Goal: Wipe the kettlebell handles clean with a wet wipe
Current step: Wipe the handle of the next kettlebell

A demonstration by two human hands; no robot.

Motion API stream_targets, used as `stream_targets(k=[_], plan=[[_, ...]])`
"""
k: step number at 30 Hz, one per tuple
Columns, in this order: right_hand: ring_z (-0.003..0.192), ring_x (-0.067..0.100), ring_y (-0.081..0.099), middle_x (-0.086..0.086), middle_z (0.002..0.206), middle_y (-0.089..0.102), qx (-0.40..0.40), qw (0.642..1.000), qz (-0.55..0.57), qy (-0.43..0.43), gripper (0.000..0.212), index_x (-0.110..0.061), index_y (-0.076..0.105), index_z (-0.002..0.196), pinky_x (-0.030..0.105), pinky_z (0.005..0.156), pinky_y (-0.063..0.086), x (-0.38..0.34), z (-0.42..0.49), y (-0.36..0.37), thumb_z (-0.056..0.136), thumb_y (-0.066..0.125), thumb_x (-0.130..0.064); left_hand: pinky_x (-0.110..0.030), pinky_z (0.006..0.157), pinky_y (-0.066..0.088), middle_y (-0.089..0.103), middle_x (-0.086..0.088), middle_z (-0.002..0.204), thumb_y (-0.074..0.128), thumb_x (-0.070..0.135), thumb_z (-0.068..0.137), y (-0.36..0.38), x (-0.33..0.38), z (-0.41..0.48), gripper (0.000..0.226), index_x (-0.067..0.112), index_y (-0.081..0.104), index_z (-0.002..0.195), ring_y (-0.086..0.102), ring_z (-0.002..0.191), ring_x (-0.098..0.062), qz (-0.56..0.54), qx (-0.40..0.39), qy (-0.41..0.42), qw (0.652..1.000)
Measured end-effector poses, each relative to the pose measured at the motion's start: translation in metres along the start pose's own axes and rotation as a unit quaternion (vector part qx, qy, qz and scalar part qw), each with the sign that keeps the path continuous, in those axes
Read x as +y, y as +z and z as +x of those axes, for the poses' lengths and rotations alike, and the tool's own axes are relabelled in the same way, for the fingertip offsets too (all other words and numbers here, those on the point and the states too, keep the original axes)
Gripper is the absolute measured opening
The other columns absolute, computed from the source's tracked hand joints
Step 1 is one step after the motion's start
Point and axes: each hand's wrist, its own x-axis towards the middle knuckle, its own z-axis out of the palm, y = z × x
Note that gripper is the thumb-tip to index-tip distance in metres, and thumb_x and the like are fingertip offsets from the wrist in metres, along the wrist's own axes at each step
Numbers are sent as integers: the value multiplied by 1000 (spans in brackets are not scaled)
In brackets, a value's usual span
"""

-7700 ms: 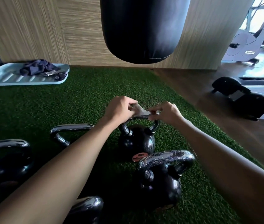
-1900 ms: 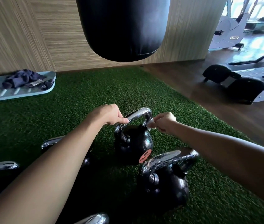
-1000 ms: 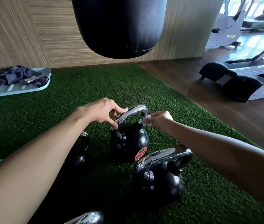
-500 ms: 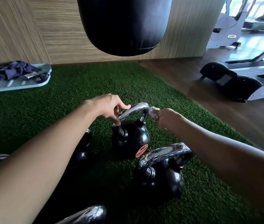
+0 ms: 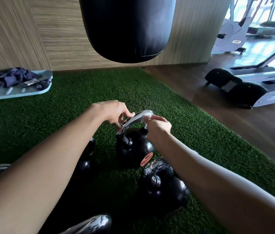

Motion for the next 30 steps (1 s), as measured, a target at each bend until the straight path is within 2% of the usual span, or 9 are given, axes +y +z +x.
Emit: stream_targets(k=[3,5,8,12,17,22,24,27,30], plan=[[53,14,63,7,66,73,24,992,114,50,37,-8,73,91,18,51,51,-3,-22,9,78,53,21,-30,69,47,74,11,96,73,32,91,2,-2,1,56,48,53,140,67,75,-9,-12,-1,0,1000],[62,13,67,5,78,77,27,993,107,44,31,-14,73,86,20,57,54,2,-32,15,80,63,15,-31,71,49,73,12,96,77,32,88,2,-3,1,63,50,50,142,64,73,-10,6,2,4,1000],[75,13,72,-4,78,76,51,995,88,22,25,-21,73,78,26,69,59,17,-48,23,75,79,2,-29,68,47,72,10,99,79,34,85,1,-3,-1,65,49,50,142,59,70,-11,-4,4,10,1000],[74,11,73,-5,76,76,81,989,127,-5,25,-21,72,79,19,65,55,19,-44,30,76,80,2,-30,71,51,73,14,99,83,30,83,2,-4,-1,75,52,45,144,66,77,-13,17,-3,9,1000],[72,3,71,-10,73,75,72,993,87,-44,22,-25,71,73,25,78,59,48,-60,41,78,85,-9,-26,57,40,73,6,106,75,27,91,-2,-1,-1,65,51,46,145,48,57,-13,10,-17,-4,1000],[64,-2,64,-12,71,73,74,988,124,-48,20,-22,73,76,13,65,51,49,-57,41,76,86,-7,-23,50,41,72,9,108,75,13,90,-3,-3,0,79,54,40,147,45,48,-6,23,-30,-14,999],[64,-1,65,-14,69,72,68,992,101,-46,19,-22,73,76,14,65,52,65,-65,45,74,86,-9,-23,55,45,72,7,108,79,13,87,-1,-4,1,83,53,38,147,55,59,-9,7,-34,-11,999],[64,4,69,-12,67,73,64,993,90,-34,19,-23,71,73,20,65,55,85,-70,47,74,87,-12,-33,84,52,73,10,105,84,15,81,2,-5,3,90,51,37,149,69,96,-18,-9,-39,-6,999],[67,3,71,-12,72,75,46,994,82,-55,17,-24,73,77,18,65,56,91,-66,46,74,89,-18,-35,88,53,73,9,107,84,15,82,4,-6,3,90,51,36,149,67,98,-18,-13,-36,-9,999]])
